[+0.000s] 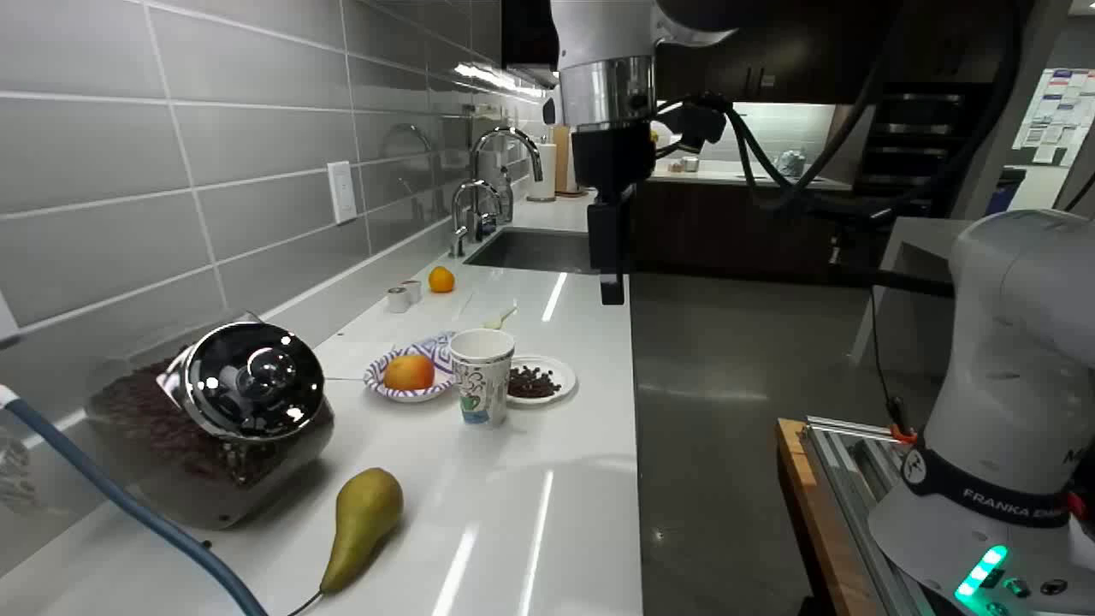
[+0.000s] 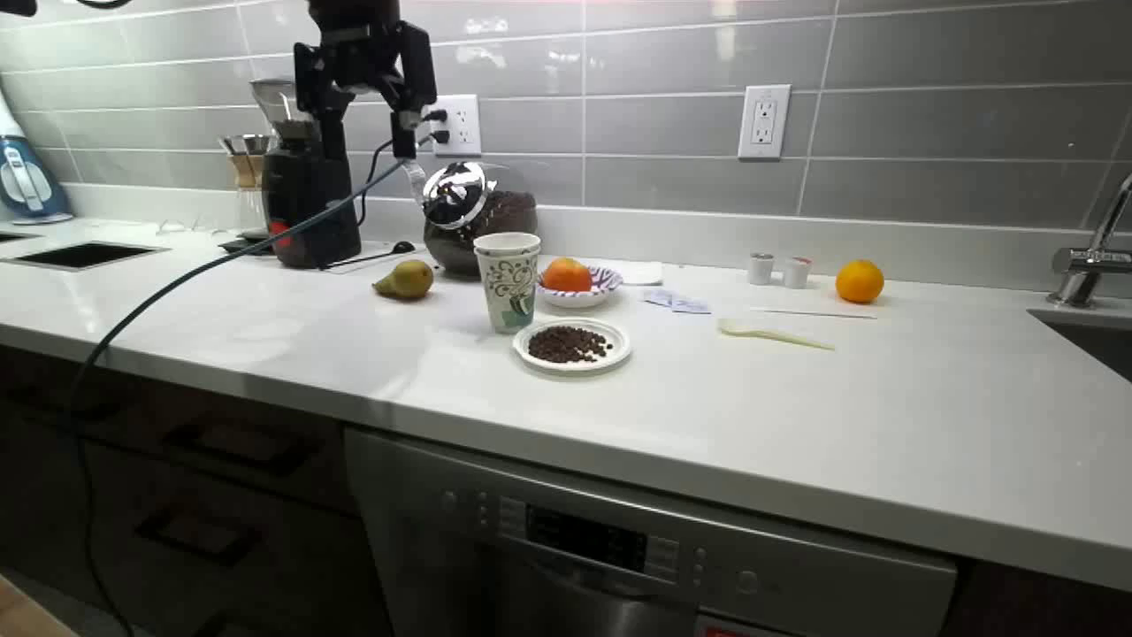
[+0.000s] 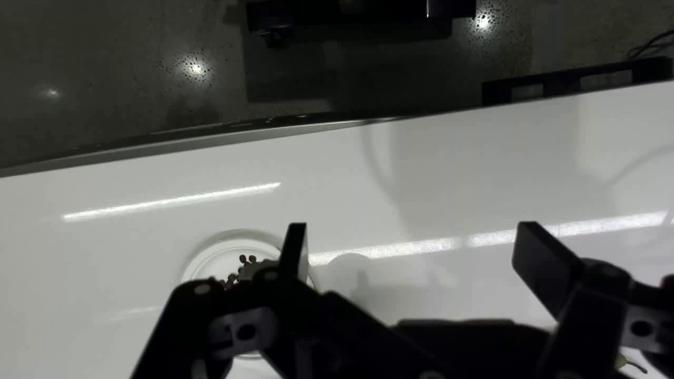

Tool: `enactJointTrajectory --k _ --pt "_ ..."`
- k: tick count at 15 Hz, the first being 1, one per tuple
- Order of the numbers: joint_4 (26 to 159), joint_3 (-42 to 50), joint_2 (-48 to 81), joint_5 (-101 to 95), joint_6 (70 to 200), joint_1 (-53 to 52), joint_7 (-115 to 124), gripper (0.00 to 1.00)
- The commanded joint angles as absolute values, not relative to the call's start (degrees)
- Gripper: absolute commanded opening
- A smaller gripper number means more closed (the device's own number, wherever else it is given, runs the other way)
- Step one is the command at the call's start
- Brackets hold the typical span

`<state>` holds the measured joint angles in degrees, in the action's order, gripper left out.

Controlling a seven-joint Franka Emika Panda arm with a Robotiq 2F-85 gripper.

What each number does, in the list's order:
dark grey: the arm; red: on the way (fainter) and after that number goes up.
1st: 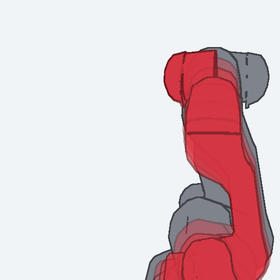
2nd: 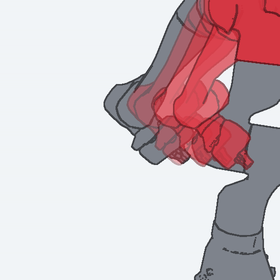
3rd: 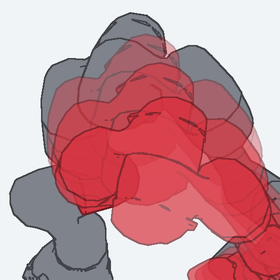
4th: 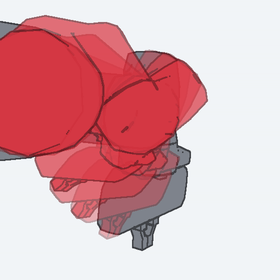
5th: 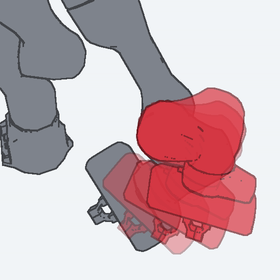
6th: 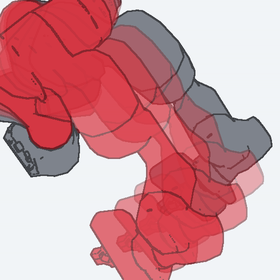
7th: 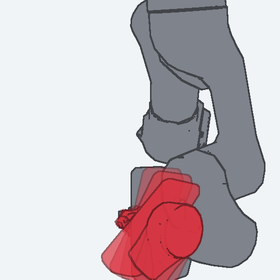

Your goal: Unstack the cups

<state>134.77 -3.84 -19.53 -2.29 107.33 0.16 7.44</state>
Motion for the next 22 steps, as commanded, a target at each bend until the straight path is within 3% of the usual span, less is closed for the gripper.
enactJointTrajectory --k 1,6,18,22 --pt "134.69 -3.51 -19.5 -2.4 107.23 -0.2 7.52 1.0" --pt "134.69 -3.51 -19.5 -2.4 107.24 -0.2 7.52 1.0" --pt "128.68 0.71 -4.04 5.98 129.78 0.76 8.48 1.0" --pt "126.86 1.25 -0.6 5.25 134.52 1.38 10.73 0.9"
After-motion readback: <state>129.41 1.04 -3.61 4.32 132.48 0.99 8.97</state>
